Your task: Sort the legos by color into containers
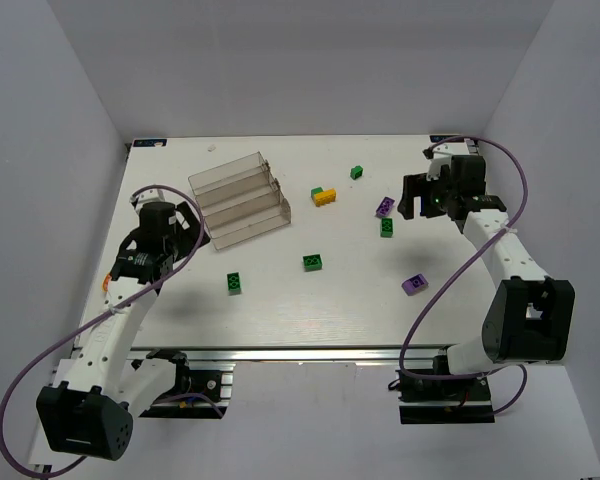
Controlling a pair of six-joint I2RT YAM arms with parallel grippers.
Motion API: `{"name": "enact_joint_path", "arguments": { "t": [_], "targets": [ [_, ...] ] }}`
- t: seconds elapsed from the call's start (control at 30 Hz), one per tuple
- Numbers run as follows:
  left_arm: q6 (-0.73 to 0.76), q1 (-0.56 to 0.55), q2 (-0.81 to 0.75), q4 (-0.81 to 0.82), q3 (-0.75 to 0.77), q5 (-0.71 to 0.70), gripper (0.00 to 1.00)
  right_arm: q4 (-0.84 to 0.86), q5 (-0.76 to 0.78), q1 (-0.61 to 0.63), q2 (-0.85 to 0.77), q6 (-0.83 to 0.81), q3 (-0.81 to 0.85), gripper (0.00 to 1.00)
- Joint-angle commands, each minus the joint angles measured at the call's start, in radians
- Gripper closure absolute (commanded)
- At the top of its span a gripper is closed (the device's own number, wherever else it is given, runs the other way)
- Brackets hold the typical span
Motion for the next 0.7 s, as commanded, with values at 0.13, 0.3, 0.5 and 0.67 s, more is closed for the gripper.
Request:
{"name": "enact_joint_path", "arguments": {
  "t": [0.13,0.3,0.5,0.67],
  "targets": [
    [-0.137,-0.001,-0.049,-0.120,-0.052,-0.001,0.02,-0.002,-0.235,0.006,-0.061,-0.232,-0.009,0.11],
    [-0.239,0.019,-0.061,-0.128,-0.103,-0.004,0.09,-0.086,-0.377,0.044,-0.072,-0.491,-0.009,0.11],
    [-0.233,0.091,0.063,-0.122,-0.111,0.037,0.65,-0.210,-0.449,0.118,0.027,-0.568,0.078,0.11],
    [-0.159,0.175,0.170,-0.211,-0.025,-0.048,0.48,-0.152,-0.561,0.174,0.026,-0.502,0.023,0.11]
  ]
}}
